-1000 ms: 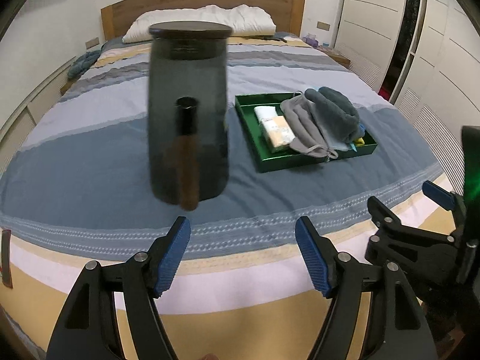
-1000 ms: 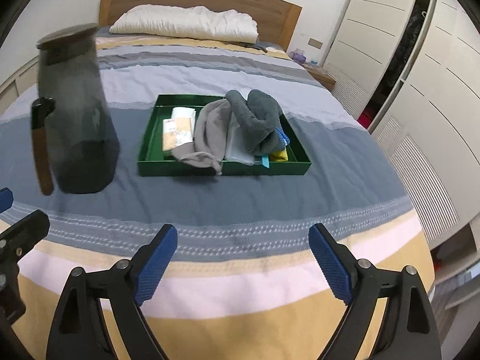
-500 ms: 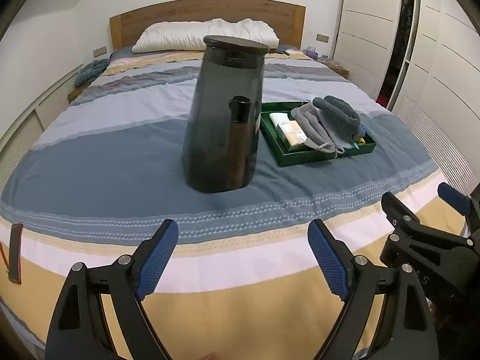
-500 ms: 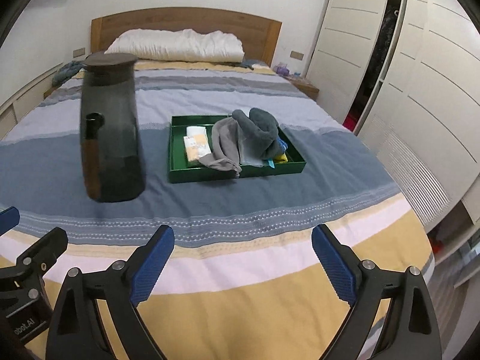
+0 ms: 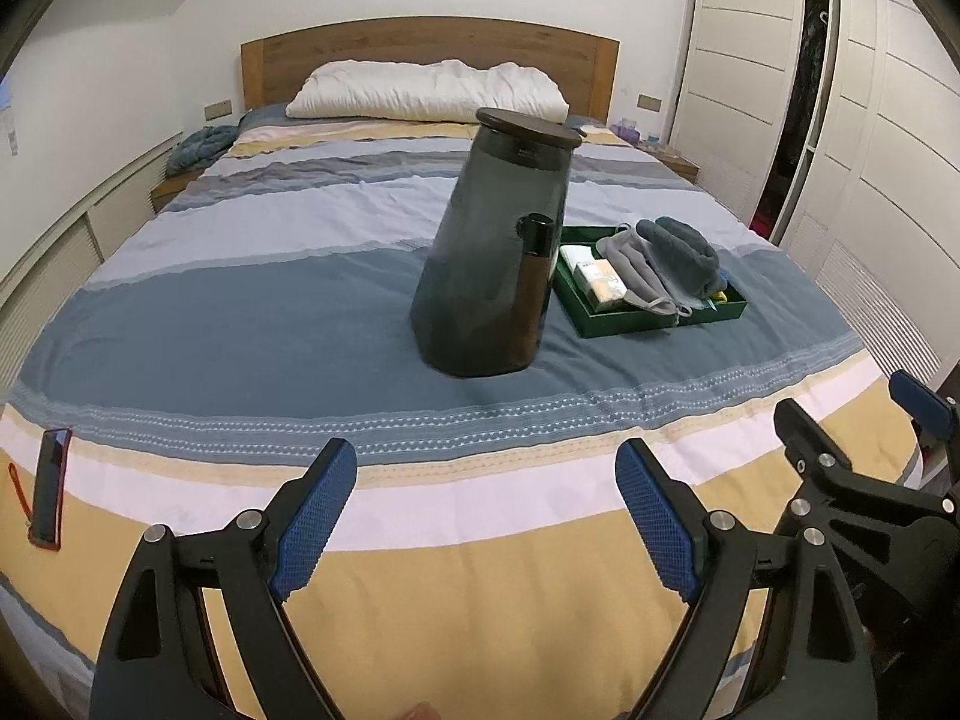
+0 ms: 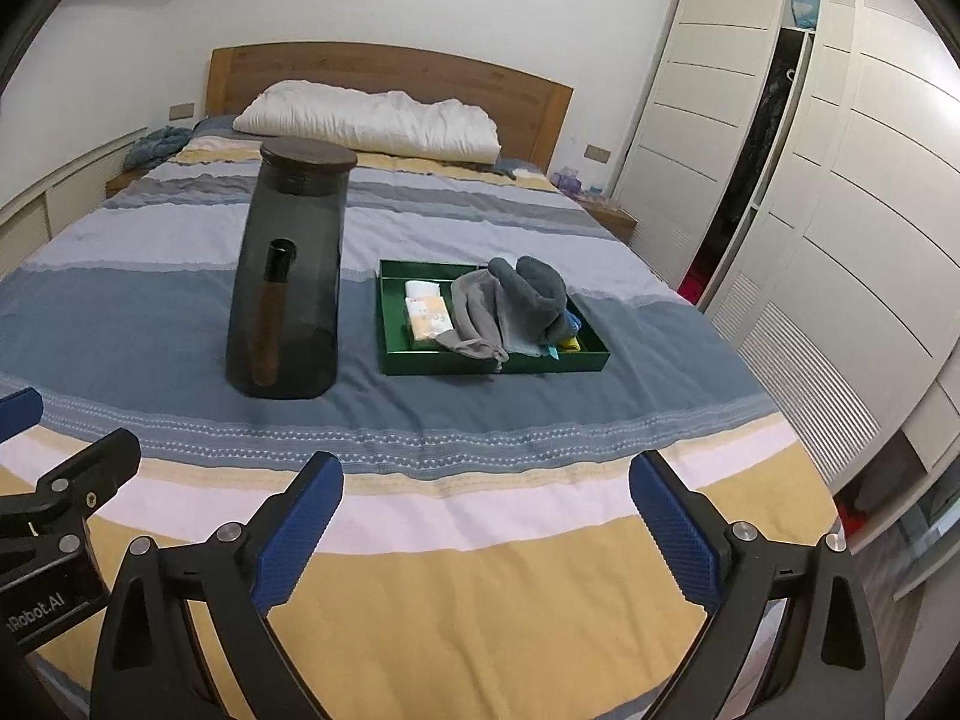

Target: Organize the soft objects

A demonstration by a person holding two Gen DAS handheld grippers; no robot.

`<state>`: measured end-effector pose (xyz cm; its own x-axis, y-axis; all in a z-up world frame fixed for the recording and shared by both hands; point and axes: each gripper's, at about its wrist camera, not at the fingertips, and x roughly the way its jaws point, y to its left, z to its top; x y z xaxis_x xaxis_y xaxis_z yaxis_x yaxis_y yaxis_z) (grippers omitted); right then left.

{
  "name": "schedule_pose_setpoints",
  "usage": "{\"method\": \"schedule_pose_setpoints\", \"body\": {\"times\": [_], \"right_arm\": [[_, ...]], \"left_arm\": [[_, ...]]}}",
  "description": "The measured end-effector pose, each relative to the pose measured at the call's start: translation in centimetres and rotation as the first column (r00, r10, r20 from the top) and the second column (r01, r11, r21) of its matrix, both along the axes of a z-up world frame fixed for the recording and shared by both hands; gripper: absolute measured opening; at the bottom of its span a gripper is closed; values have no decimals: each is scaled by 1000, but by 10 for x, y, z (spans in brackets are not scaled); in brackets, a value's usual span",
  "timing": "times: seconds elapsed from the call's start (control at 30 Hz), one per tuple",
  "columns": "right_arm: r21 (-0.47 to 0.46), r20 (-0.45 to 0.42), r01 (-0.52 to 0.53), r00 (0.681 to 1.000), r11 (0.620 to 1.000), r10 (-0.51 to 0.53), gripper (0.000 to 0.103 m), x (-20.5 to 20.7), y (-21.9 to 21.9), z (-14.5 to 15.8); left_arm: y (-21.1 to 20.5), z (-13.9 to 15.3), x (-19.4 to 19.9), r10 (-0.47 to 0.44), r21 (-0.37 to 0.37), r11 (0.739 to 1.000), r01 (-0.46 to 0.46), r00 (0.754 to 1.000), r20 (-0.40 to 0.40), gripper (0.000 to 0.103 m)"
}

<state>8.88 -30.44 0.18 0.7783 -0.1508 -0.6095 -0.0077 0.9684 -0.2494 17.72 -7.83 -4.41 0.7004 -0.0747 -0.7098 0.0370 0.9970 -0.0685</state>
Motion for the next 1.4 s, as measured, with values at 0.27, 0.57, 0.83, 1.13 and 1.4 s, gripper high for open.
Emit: {"method": "schedule_pose_setpoints", "body": {"times": [0.27, 0.57, 0.83, 1.13, 1.4], "right_arm": [[3, 44, 23, 999, 1000, -23, 100, -31, 11, 11], [-1, 70, 14, 997, 1000, -14, 102, -58, 23, 12], [3, 96, 12, 995, 1000, -12, 103, -78, 30, 8], [36, 114, 45, 992, 998, -48, 103, -87, 29, 6], [72, 144, 76, 986, 995, -86, 103, -94, 25, 4]], "left_arm": [[12, 4, -20, -6, -14, 1000, 6, 1000, 20, 84], [31, 4, -33, -5, -47, 999, 6, 1000, 19, 84], [40, -2, -48, -2, -22, 1000, 3, 999, 33, 93], [38, -2, -60, -27, 9, 1000, 27, 998, 57, 94], [31, -3, -65, -38, 39, 999, 36, 997, 67, 94]]}}
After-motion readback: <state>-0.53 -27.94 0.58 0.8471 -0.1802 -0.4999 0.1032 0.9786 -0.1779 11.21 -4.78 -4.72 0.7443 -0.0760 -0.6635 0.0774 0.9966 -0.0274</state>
